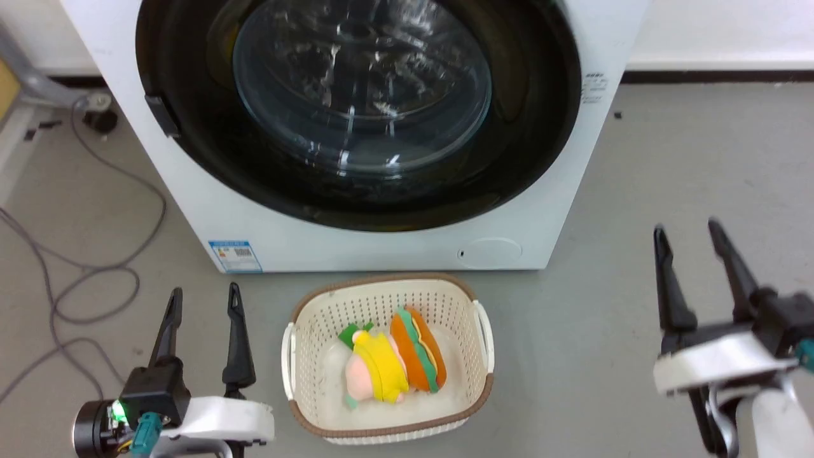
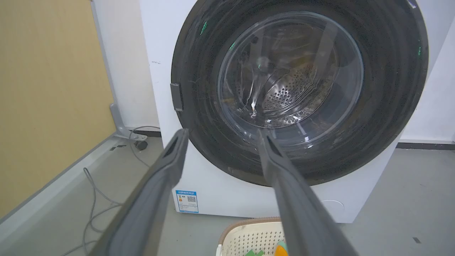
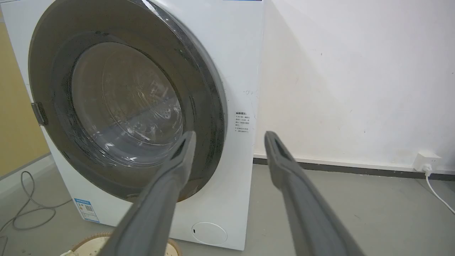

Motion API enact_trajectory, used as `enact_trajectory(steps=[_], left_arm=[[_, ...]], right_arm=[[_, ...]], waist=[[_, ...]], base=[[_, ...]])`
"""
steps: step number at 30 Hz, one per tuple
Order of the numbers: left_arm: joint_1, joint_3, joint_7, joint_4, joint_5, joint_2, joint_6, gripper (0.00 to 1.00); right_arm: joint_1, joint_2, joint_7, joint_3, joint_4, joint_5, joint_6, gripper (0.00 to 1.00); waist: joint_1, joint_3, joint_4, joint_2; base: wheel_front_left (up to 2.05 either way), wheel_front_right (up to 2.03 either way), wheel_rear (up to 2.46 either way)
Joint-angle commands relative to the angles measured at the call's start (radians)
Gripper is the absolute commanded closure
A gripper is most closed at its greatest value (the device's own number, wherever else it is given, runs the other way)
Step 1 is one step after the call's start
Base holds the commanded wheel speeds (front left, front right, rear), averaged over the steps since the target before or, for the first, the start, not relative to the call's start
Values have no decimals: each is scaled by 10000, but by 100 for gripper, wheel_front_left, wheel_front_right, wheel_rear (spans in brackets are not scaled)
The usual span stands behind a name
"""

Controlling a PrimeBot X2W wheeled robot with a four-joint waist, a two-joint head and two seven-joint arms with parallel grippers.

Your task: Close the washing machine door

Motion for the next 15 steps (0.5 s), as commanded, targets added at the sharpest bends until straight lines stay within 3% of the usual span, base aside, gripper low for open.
enact_trajectory(steps=[1, 15], left_arm=[[165, 37, -53, 17, 90, 5, 48, 0], [807, -152, -53, 405, 290, 5, 226, 0]], right_arm=[[238, 68, -44, -8, -20, 39, -9, 0], [2110, 105, -44, 151, 201, 954, -9, 0]], waist=[[1, -170, -59, 0], [1, -852, 37, 0]], base=[[0, 0, 0], [0, 0, 0]])
